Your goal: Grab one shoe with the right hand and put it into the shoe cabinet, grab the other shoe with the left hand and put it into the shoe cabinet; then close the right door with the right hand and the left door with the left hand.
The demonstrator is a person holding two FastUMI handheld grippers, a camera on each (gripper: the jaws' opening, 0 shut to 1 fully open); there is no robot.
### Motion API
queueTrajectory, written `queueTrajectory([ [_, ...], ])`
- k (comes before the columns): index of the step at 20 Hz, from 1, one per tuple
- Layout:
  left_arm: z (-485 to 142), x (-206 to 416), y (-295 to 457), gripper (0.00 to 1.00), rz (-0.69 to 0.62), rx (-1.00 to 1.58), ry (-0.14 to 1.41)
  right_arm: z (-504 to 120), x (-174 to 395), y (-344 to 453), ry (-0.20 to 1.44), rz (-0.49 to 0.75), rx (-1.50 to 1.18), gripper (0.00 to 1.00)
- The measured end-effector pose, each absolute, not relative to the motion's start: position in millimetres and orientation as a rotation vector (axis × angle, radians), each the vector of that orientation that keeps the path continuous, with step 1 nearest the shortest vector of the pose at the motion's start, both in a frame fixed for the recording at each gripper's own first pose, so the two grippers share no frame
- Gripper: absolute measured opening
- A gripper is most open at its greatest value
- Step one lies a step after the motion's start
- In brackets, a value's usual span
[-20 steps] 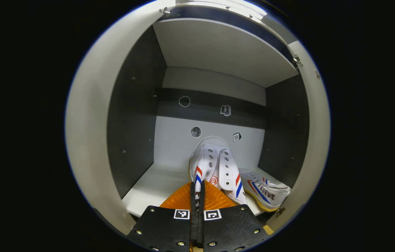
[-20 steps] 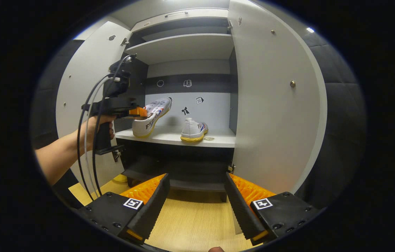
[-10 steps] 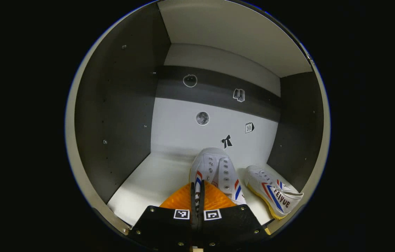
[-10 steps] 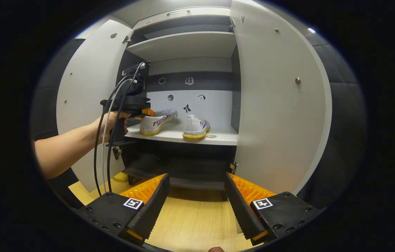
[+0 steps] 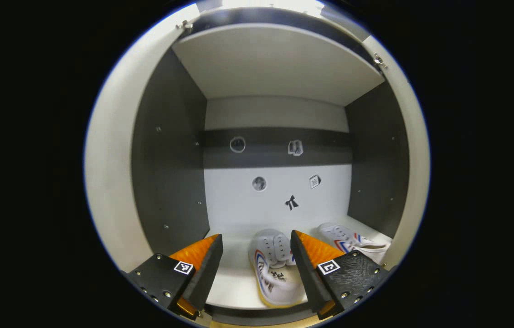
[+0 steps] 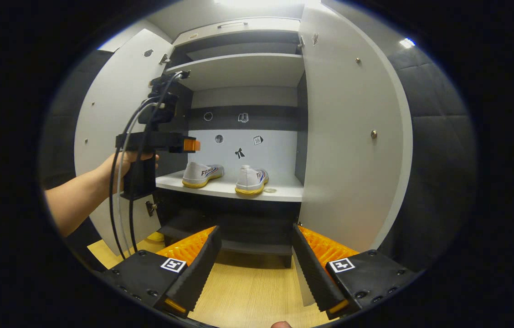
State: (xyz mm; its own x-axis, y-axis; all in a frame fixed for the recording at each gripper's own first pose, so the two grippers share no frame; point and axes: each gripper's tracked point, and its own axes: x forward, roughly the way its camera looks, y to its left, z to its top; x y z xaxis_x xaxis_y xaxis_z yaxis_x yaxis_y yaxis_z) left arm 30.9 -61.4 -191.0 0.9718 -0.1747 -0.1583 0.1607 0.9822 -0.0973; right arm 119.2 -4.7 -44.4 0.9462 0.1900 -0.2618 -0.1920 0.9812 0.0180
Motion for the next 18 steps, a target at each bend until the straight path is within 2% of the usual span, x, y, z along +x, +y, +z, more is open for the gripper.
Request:
queueTrajectory([
  [9, -137.5, -94.8, -33.7, 0.79, -0.245, -0.1, 0.063, -19.7, 100.5, 3.2, 0.216, 0.166, -0.019, 0.98],
  [18, -138.4, -187.3, 4.2, 0.8, -0.251, -0.085, 0.082, 13.3, 86.7, -3.3, 0.152, 0.134, -0.011, 0.98],
])
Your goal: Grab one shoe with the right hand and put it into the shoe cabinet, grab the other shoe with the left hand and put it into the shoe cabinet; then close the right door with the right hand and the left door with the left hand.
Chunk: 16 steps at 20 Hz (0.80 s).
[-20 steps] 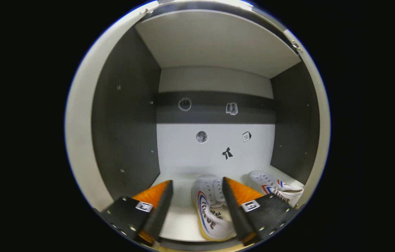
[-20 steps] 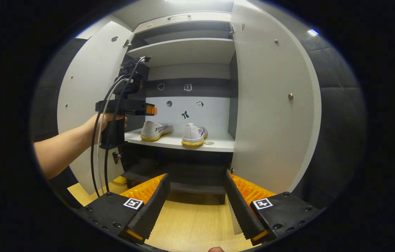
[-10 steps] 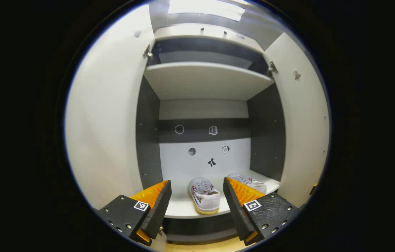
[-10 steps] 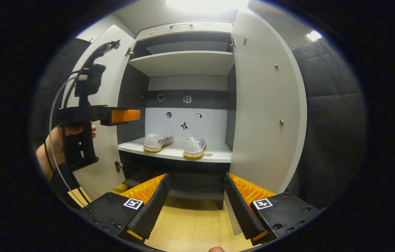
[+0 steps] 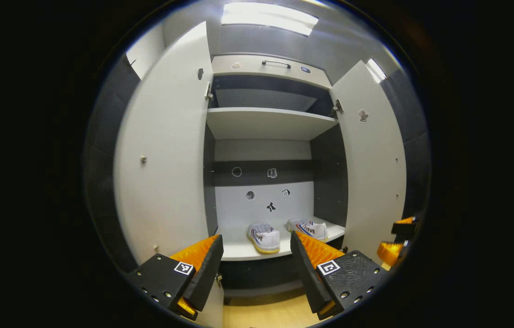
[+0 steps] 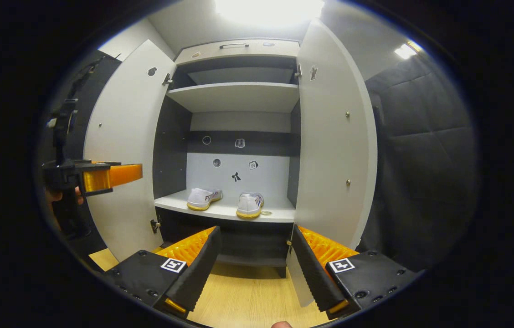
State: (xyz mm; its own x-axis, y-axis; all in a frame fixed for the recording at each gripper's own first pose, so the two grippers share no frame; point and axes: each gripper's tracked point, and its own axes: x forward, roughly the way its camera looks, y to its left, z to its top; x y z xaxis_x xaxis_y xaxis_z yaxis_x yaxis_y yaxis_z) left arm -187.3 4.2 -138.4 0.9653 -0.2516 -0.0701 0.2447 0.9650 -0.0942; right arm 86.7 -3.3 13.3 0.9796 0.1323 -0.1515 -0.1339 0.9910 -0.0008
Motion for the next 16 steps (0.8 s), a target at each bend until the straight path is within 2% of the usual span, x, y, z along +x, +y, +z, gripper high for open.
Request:
queueTrajectory([
  [11, -152.7, -259.2, 55.8, 0.8, -0.193, -0.077, 0.133, 31.1, 64.7, 2.0, 0.132, 0.175, -0.001, 0.98],
  [16, -161.4, -268.9, 72.4, 0.8, -0.171, -0.086, 0.132, 38.1, 58.1, -37.9, 0.142, 0.097, 0.006, 0.98],
])
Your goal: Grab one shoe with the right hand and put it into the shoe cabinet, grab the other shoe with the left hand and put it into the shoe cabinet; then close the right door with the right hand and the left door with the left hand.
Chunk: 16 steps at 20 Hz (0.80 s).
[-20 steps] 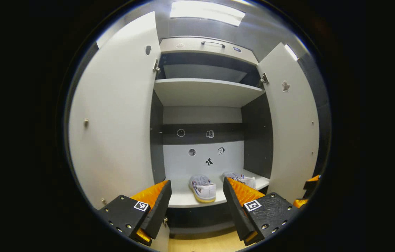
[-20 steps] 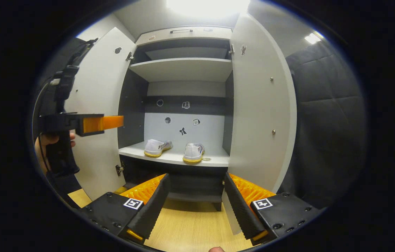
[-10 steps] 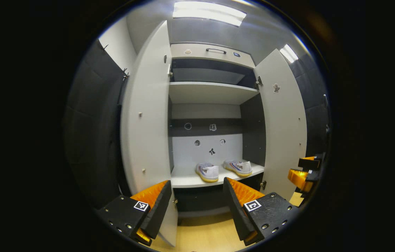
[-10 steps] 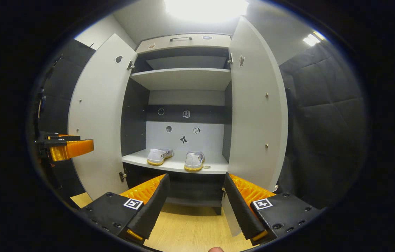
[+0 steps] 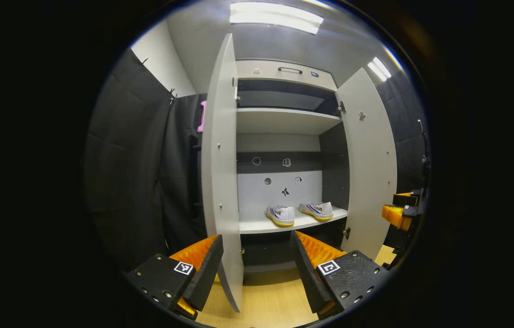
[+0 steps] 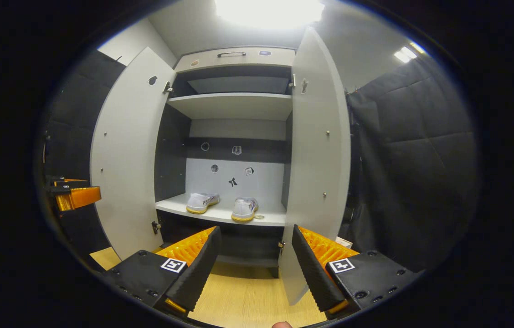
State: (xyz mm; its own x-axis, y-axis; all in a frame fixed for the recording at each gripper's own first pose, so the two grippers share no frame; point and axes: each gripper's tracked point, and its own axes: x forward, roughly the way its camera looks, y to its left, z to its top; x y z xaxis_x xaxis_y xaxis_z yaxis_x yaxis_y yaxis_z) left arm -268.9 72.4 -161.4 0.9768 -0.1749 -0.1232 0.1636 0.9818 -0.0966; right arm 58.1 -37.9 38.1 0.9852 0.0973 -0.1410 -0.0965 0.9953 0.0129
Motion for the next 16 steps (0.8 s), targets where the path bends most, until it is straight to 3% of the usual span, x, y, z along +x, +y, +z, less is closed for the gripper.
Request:
queueTrajectory([
  [16, -179.8, -280.9, 112.0, 0.8, -0.097, -0.073, 0.154, 75.0, 96.1, -214.5, 0.1, -0.402, -0.044, 0.96],
])
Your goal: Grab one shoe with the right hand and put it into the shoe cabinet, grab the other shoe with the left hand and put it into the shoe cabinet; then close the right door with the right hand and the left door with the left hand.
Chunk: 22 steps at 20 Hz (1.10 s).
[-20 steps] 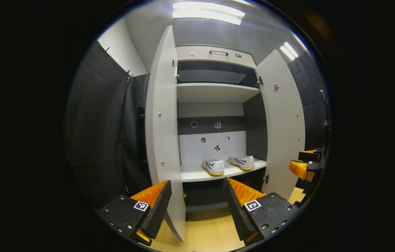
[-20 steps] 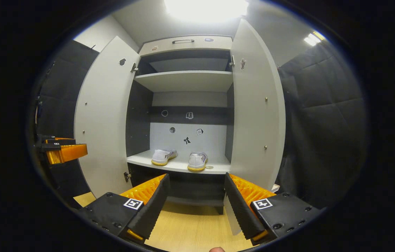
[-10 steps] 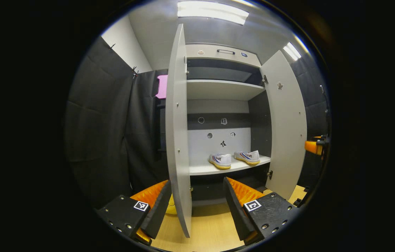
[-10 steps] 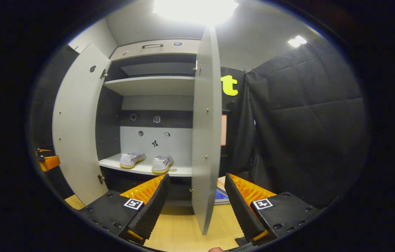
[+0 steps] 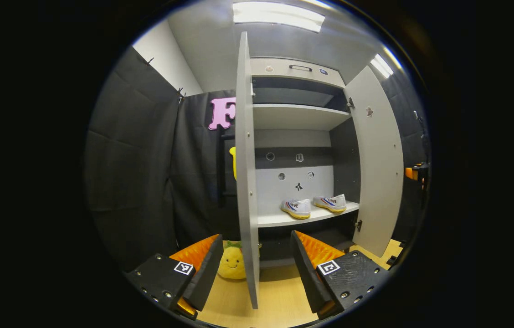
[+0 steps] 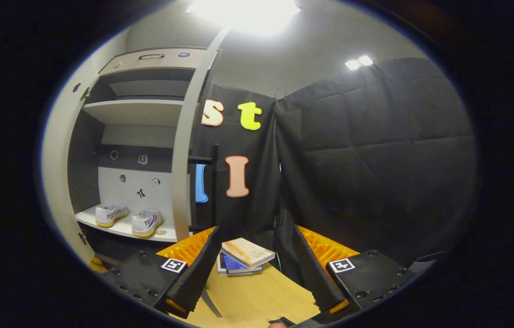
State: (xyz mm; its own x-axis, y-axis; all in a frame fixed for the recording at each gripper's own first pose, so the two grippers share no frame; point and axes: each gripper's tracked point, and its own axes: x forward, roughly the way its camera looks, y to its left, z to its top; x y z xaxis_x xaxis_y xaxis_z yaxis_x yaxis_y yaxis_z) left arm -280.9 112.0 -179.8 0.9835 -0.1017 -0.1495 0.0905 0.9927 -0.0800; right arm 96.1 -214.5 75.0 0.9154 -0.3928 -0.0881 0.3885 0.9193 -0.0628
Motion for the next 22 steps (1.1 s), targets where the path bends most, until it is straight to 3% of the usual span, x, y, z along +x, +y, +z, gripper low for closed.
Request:
queueTrajectory([
  [3, -182.0, -282.5, 120.3, 0.8, -0.079, -0.073, 0.162, 74.5, 113.7, -229.4, 0.11, -0.468, -0.058, 0.96],
  [8, -185.2, -281.3, 136.4, 0.79, -0.043, -0.068, 0.175, 64.4, 131.8, -227.5, 0.145, -0.478, -0.057, 0.95],
  [12, -186.3, -277.8, 145.3, 0.78, -0.025, -0.08, 0.181, 61.0, 133.6, -217.6, 0.146, -0.441, -0.016, 0.89],
  [15, -185.4, -272.4, 146.1, 0.8, -0.024, -0.082, 0.174, 62.3, 130.2, -212.1, 0.154, -0.439, -0.032, 0.93],
  [16, -184.7, -271.4, 145.3, 0.8, -0.026, -0.084, 0.173, 62.3, 130.0, -206.8, 0.156, -0.427, -0.027, 0.89],
  [20, -184.3, -270.4, 140.2, 0.8, -0.038, -0.085, 0.172, 64.5, 129.4, -181.4, 0.147, -0.364, -0.027, 0.93],
  [22, -183.4, -270.4, 138.0, 0.77, -0.043, -0.087, 0.17, 64.6, 129.2, -168.2, 0.147, -0.328, -0.019, 0.89],
])
